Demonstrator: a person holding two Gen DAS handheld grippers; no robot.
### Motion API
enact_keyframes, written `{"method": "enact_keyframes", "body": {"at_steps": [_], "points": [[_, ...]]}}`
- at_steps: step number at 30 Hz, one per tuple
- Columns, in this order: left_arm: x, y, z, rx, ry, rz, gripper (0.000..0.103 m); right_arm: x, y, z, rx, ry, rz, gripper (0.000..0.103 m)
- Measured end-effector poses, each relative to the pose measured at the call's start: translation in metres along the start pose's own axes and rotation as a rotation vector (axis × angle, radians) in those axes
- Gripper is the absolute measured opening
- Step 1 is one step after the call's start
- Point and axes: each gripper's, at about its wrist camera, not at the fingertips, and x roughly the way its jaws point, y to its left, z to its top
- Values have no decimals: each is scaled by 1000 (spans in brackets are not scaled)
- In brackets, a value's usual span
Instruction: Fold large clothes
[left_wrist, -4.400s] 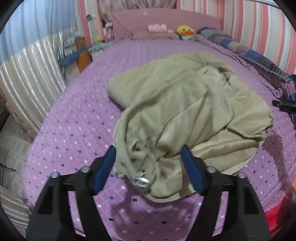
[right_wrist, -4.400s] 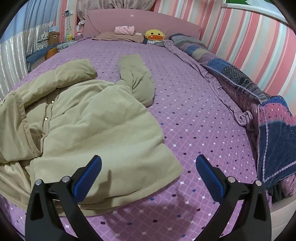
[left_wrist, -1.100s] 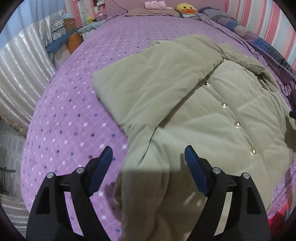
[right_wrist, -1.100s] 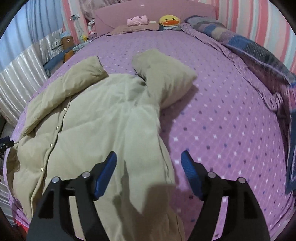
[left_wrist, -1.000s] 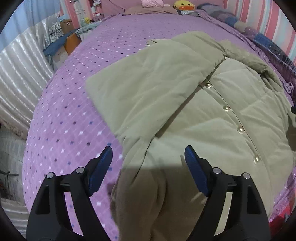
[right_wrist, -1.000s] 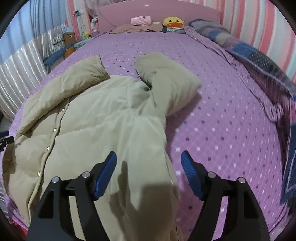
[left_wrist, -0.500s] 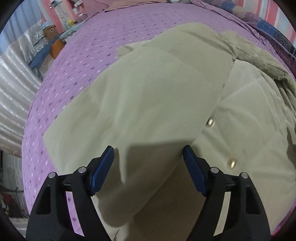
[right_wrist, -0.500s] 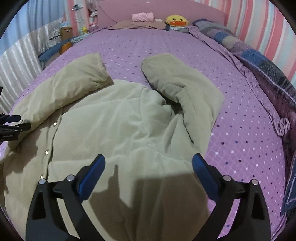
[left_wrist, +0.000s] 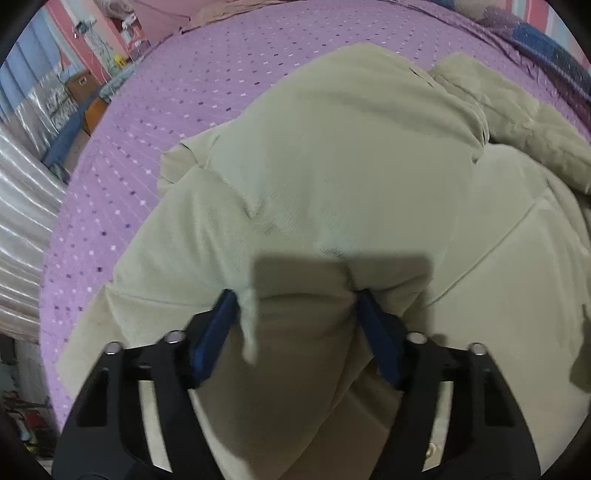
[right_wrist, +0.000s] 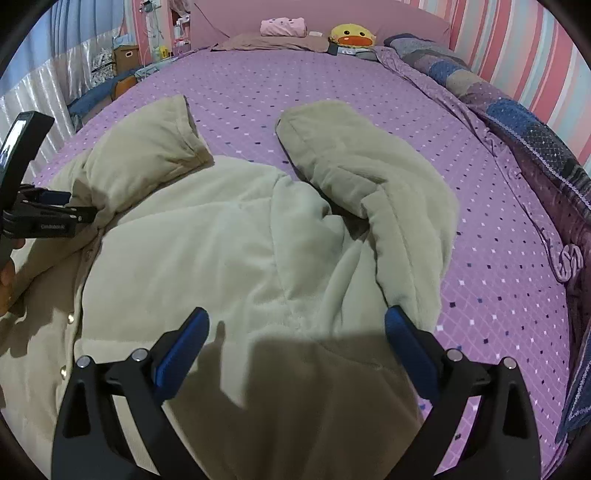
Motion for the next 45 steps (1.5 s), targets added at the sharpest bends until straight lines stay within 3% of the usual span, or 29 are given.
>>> {"method": "enact_keyframes", "body": {"at_steps": [1, 3, 5, 10, 12, 16, 19, 23, 25, 27, 30, 33, 37, 39, 41, 43, 45], "points": [[-2, 5, -1, -17, -5, -33, 51, 1, 1, 1, 0, -4, 4, 98], [-13, 12, -7, -29, -21, -90, 25, 1, 3, 2, -6, -10, 9, 99], [-30, 18, -13, -28, -51, -149, 15, 1, 5, 2, -18, -12, 9, 99], [-72, 14, -45, 55, -110, -205, 8, -7, -2, 2, -14, -21, 28, 99], [-85, 11, -60, 79, -111, -226, 1, -8, -5, 3, -5, -19, 40, 99], [-110, 8, -95, 115, -126, -306, 0, -15, -6, 4, 12, -28, 61, 99], [-108, 9, -108, 132, -126, -201, 0, -14, 0, 8, 6, -33, 92, 99], [-89, 42, -104, 25, -104, -91, 0, -4, 23, 23, -66, -35, 139, 99], [-84, 61, -107, -23, -96, -52, 6, 3, 40, 33, -127, -41, 169, 99], [-79, 81, -114, -61, -81, -22, 28, 9, 54, 43, -173, -56, 190, 99], [-71, 103, -126, -115, -62, 16, 47, 18, 71, 63, -218, -65, 226, 99], [-66, 126, -136, -181, -43, 17, 54, 31, 82, 83, -259, -73, 264, 98], [-53, 154, -150, -242, -8, 26, 58, 54, 88, 102, -272, -56, 325, 97], [-48, 159, -154, -249, 3, 34, 61, 69, 87, 110, -252, -27, 385, 85], [-45, 166, -158, -264, 7, 36, 64, 86, 90, 114, -218, 29, 449, 62], [-43, 170, -161, -278, 7, 29, 66, 94, 91, 112, -190, 41, 474, 59], [-41, 171, -162, -281, 11, 35, 68, 92, 91, 107, -174, 25, 494, 41]]}}
